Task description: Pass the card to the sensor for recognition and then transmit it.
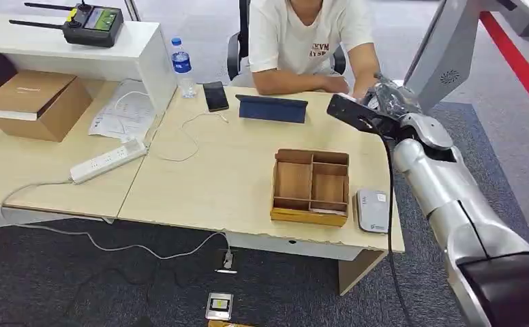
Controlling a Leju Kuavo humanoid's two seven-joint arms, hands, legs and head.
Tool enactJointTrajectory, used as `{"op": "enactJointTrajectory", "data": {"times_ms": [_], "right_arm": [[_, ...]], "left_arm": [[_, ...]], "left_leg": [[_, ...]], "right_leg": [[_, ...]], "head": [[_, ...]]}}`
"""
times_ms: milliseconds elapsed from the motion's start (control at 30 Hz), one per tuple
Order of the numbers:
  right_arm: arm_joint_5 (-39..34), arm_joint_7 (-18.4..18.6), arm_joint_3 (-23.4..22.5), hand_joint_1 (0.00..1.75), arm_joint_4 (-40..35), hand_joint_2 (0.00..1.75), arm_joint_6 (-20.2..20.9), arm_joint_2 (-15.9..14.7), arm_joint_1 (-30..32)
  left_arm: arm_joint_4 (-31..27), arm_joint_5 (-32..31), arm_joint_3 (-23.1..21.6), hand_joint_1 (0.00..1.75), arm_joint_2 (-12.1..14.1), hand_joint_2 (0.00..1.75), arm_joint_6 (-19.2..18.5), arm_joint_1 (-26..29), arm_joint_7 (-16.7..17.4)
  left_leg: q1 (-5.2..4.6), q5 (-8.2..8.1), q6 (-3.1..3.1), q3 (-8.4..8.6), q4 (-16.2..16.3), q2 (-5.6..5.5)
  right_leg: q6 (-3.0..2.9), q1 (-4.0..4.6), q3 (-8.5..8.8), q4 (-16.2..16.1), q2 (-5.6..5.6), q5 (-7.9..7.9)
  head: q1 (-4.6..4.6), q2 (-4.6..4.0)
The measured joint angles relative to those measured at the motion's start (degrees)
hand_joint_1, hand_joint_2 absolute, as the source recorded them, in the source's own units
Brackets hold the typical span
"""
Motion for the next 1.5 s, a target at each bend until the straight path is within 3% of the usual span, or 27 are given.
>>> {"op": "enactJointTrajectory", "data": {"times_ms": [167, 200, 233, 467, 500, 800, 967, 1000, 1133, 1233, 1333, 1500], "right_arm": [[0.0, 0.1, 0.5, 1.75, 1.2, 1.75, 0.0, 0.4, -0.5], [0.0, 0.1, 0.6, 1.55, 1.3, 1.75, 0.0, 0.4, -0.6], [0.0, 0.1, 0.6, 0.0, 1.5, 1.75, 0.0, 0.5, -0.7], [-0.1, -0.1, 0.9, 0.0, 2.6, 1.75, -1.8, 1.0, -1.0], [-0.1, -0.1, 1.0, 0.0, 2.7, 0.0, -2.1, 1.1, -1.0], [-1.4, -1.3, 1.2, 0.0, 3.5, 0.0, -4.0, 2.7, -1.1], [-9.0, -3.9, 0.0, 0.0, 3.6, 0.0, -3.6, 2.9, -1.3], [-11.5, -4.5, -0.6, 0.0, 3.6, 1.75, -2.1, 3.0, -1.3], [-21.9, -6.6, -3.9, 0.0, 2.9, 1.75, 5.8, 3.3, -0.9], [-30.8, -5.9, -6.0, 0.0, 0.3, 1.75, 12.9, 3.3, 0.9], [-41.7, -1.7, -7.2, 0.0, -4.7, 1.75, 15.6, 3.0, 4.7], [-56.3, 6.0, -7.3, 0.0, -17.7, 1.75, 15.2, 0.2, 14.7]], "left_arm": [[0.0, 0.0, -0.2, 0.0, 0.0, 0.0, -0.3, 0.0, 0.0], [0.0, 0.0, -0.4, 0.0, 0.0, 0.0, -0.3, 0.0, 0.0], [0.0, 0.0, -0.4, 0.0, 0.0, 0.0, -0.3, 0.0, 0.0], [0.0, 0.2, -0.5, 0.0, 0.0, 0.0, -0.2, 0.0, 0.0], [0.0, 0.3, -0.5, 0.0, 0.0, 0.0, -0.2, 0.0, 0.0], [0.0, 1.2, -0.5, 0.0, 0.2, 0.0, 0.4, 0.3, 0.0], [0.0, 2.0, -0.5, 0.0, 0.2, 0.0, 0.8, 0.4, 0.6], [0.0, 2.2, -0.5, 0.0, 0.2, 0.0, 0.8, 0.4, 0.8], [0.0, 3.2, -0.5, 0.0, 0.2, 0.0, 0.9, 0.4, 1.5], [0.0, 3.9, -0.5, 0.0, 0.2, 0.0, 0.9, 0.4, 2.0], [0.0, 4.2, -0.4, 0.0, 0.2, 0.0, 0.9, 0.4, 2.5], [0.0, 4.6, -0.3, 0.0, 0.2, 0.0, 1.6, 0.6, 3.0]], "left_leg": [[0.0, 0.0, 0.0, 0.0, 0.0, 0.0], [0.0, 0.0, 0.0, 0.0, 0.0, 0.01], [0.0, 0.0, 0.0, 0.0, 0.0, 0.0], [0.0, 0.0, 0.0, 0.0, 0.0, 0.01], [0.0, 0.0, 0.0, 0.0, 0.0, 0.01], [0.0, 0.0, 0.0, 0.0, 0.0, 0.01], [0.0, 0.0, 0.0, 0.0, 0.0, 0.01], [0.0, 0.0, 0.0, 0.01, 0.0, 0.01], [0.0, 0.0, 0.0, 0.02, 0.0, 0.01], [0.0, 0.0, 0.0, 0.04, 0.0, 0.01], [0.01, 0.0, 0.0, 0.07, 0.0, 0.01], [0.03, -0.02, 0.01, 0.08, 0.0, 0.01]], "right_leg": [[0.0, 0.0, -0.01, 0.0, 0.0, 0.0], [0.0, 0.0, -0.01, 0.0, 0.0, 0.0], [0.0, 0.0, -0.01, 0.0, 0.0, 0.0], [0.0, 0.0, 0.0, 0.0, 0.0, 0.0], [0.0, 0.0, 0.0, 0.0, 0.0, 0.0], [0.0, 0.01, -0.01, 0.0, 0.0, 0.0], [0.0, 0.0, -0.01, 0.0, 0.01, 0.0], [0.0, 0.0, 0.0, 0.0, 0.01, 0.0], [0.0, 0.0, -0.01, 0.0, 0.01, 0.0], [-0.01, 0.02, 0.01, 0.0, 0.01, 0.0], [0.0, 0.02, 0.01, 0.0, 0.0, 0.0], [0.0, 0.03, 0.03, 0.0, 0.0, -0.01]], "head": [[0.0, 0.02], [0.0, 0.0], [0.0, 0.0], [0.0, 0.0], [0.02, 0.0], [0.0, 0.02], [0.0, 0.0], [0.0, 0.0], [0.0, 0.0], [0.02, 0.0], [0.0, 0.0], [0.0, 0.02]]}}
